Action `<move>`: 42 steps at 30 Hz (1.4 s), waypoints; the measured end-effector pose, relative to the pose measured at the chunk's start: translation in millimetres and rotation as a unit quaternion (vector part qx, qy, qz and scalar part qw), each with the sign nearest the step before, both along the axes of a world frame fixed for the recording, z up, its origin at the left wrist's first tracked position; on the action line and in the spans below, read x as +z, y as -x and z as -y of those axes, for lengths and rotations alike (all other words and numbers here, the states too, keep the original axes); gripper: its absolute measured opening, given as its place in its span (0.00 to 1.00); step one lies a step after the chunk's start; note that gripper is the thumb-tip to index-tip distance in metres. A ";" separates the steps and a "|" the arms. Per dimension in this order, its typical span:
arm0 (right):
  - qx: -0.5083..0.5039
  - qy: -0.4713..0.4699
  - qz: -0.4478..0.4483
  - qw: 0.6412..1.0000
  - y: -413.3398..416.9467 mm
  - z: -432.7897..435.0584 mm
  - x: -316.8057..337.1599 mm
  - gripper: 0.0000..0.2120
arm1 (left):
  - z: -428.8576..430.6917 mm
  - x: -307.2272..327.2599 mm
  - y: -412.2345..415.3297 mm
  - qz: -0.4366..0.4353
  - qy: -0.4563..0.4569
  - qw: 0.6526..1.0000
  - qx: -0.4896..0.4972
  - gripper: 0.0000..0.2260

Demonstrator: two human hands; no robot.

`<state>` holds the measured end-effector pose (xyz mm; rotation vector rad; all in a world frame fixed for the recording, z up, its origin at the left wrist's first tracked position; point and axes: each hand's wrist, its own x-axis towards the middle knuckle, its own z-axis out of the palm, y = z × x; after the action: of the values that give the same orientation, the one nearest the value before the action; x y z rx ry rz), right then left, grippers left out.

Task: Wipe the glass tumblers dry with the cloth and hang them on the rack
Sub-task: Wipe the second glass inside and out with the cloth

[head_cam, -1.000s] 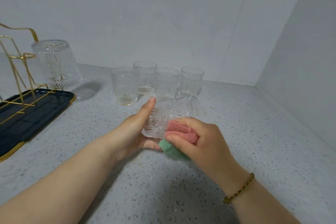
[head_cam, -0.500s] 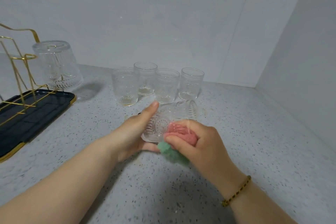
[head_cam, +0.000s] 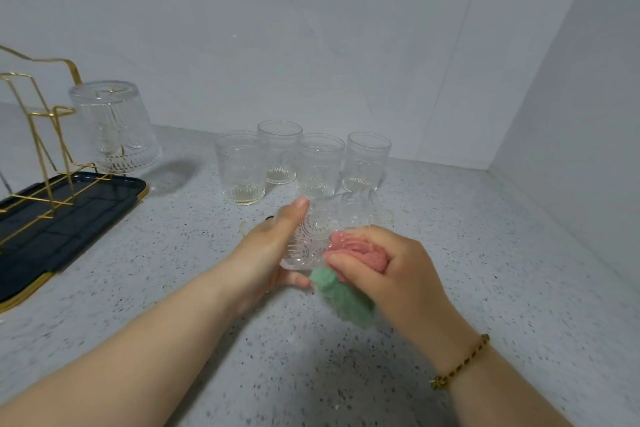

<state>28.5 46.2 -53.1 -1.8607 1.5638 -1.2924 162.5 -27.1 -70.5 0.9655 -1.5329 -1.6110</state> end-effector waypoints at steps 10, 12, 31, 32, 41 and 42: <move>-0.011 0.004 0.026 1.000 -1.1 1.0 -3.4 0.10 | -1.2 6.3 -3.6 -0.009 -0.013 0.999 -0.038 0.39; -0.006 0.020 -0.039 0.999 -2.9 0.7 -6.6 0.12 | -1.1 5.4 -3.4 0.003 -0.039 0.998 -0.049 0.36; 0.053 -0.067 0.588 0.805 8.2 12.4 1.2 0.10 | -11.3 42.9 -27.0 0.048 0.281 0.942 0.179 0.31; 0.040 -0.061 0.591 0.804 8.7 11.8 2.0 0.11 | -12.1 47.5 -34.0 0.061 0.288 0.936 0.193 0.31; -0.015 -0.073 0.515 0.854 -4.9 20.9 6.3 0.08 | -7.0 104.0 -121.8 0.163 0.338 0.875 0.305 0.28; -0.005 -0.062 0.507 0.860 -8.1 21.0 6.9 0.09 | -4.8 112.6 -130.7 0.174 0.346 0.867 0.314 0.29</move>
<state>36.6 25.2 -46.2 -0.7824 1.0045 -1.6986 293.2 -22.3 42.2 1.1863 -1.6073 -0.3812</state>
